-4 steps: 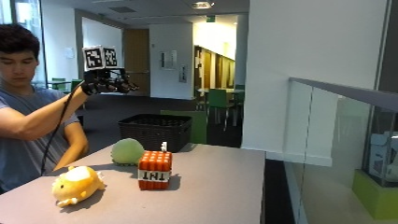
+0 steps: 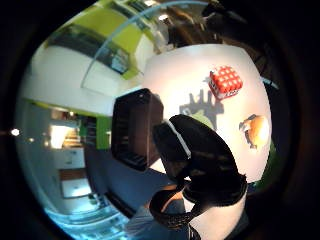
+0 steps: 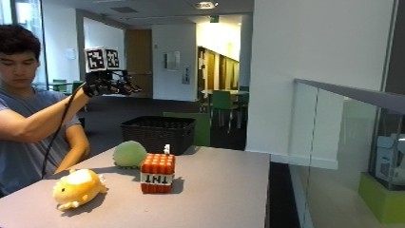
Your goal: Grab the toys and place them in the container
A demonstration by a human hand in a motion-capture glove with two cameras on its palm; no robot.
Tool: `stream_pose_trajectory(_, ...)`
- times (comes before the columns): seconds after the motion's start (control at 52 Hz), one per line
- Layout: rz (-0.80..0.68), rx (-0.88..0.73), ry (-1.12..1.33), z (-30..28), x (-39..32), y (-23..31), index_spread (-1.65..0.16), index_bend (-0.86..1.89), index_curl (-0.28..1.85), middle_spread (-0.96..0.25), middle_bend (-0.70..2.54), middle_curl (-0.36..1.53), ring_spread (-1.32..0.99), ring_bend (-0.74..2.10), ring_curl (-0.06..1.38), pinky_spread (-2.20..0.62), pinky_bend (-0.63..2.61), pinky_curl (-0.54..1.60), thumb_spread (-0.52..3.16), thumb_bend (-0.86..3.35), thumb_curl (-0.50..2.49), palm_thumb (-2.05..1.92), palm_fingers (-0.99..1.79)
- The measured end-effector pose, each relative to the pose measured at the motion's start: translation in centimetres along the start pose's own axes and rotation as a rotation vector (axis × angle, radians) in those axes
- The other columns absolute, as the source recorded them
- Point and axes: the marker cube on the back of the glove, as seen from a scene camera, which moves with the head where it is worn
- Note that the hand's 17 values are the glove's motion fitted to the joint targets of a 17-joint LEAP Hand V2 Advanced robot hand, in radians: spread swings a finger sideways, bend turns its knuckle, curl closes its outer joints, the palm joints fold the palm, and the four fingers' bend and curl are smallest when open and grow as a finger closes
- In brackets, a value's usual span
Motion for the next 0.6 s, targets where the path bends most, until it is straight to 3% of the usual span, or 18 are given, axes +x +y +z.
stream_pose_trajectory(0.231, -0.012, -0.004, 0.009, 0.0, 0.1, 0.1, -0.29, 0.18, 0.15, -0.03, 0.20, 0.14, -0.02, 0.20, 0.06, 0.02, 0.63, 0.23, 1.13, -0.02, 0.06, -0.03, 0.20)
stream_pose_trajectory(0.597, 0.007, 0.023, 0.012, -0.2, 5.7, 0.6, -0.33, 0.17, 0.22, -0.04, 0.19, 0.22, -0.02, 0.23, 0.11, 0.03, 0.70, 0.28, 1.30, -0.03, 0.12, -0.04, 0.15)
